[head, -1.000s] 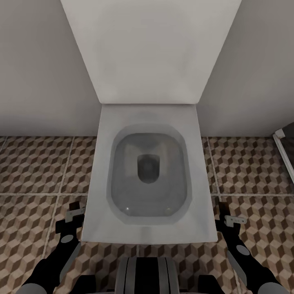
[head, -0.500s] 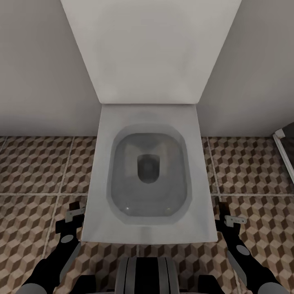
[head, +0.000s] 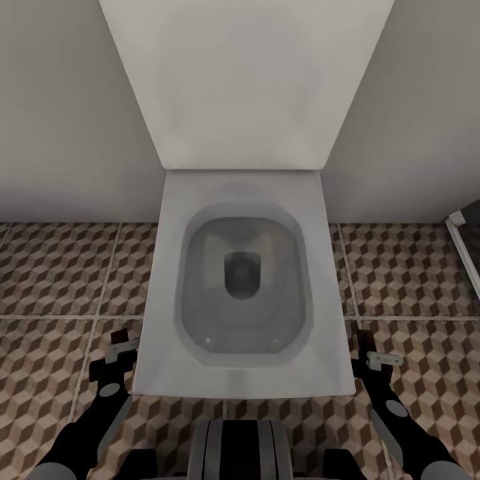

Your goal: Take the four mousetraps from the cabinet in the bathroom and place them on the bathroom floor. Make sure all four end up on the same floor surface, and ensure that at least two of them are either under or directly next to the same bathroom sink.

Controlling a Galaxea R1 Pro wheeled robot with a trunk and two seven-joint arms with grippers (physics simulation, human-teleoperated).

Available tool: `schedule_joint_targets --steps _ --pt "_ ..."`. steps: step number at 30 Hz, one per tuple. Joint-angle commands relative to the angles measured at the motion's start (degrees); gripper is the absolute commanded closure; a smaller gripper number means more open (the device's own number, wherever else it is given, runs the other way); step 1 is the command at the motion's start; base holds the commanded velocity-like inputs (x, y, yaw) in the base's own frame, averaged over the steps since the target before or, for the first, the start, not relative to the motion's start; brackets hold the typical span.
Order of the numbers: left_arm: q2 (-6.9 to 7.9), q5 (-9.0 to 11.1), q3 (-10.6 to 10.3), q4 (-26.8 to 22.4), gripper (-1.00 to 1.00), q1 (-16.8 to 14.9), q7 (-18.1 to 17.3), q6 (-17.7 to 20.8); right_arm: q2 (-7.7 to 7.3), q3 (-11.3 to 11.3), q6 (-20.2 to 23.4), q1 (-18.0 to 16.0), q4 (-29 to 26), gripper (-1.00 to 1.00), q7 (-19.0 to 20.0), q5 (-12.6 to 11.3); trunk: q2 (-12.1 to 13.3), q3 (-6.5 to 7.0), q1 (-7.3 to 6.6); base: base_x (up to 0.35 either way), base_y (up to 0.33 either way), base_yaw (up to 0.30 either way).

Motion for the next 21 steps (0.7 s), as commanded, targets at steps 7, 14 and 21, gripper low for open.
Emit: schedule_joint_targets --steps 7,14,21 --pt "0.10 0.48 -0.39 -0.07 1.00 -0.02 0.71 0.13 -0.08 0.47 -0.25 -0.03 0.02 1.00 -0.21 -0.65 -0.01 -0.03 -0.01 0.000 0.000 0.000" --pt "0.05 0.48 -0.39 -0.07 1.00 -0.02 0.72 0.13 -0.08 0.47 -0.25 -0.03 0.02 1.00 -0.21 -0.65 -0.05 -0.69 0.07 0.000 0.000 0.000" --pt "0.04 0.56 -0.39 -0.07 1.00 -0.02 0.72 0.13 -0.08 0.47 -0.25 -0.03 0.02 1.00 -0.21 -0.65 -0.05 -0.69 0.07 0.000 0.000 0.000"
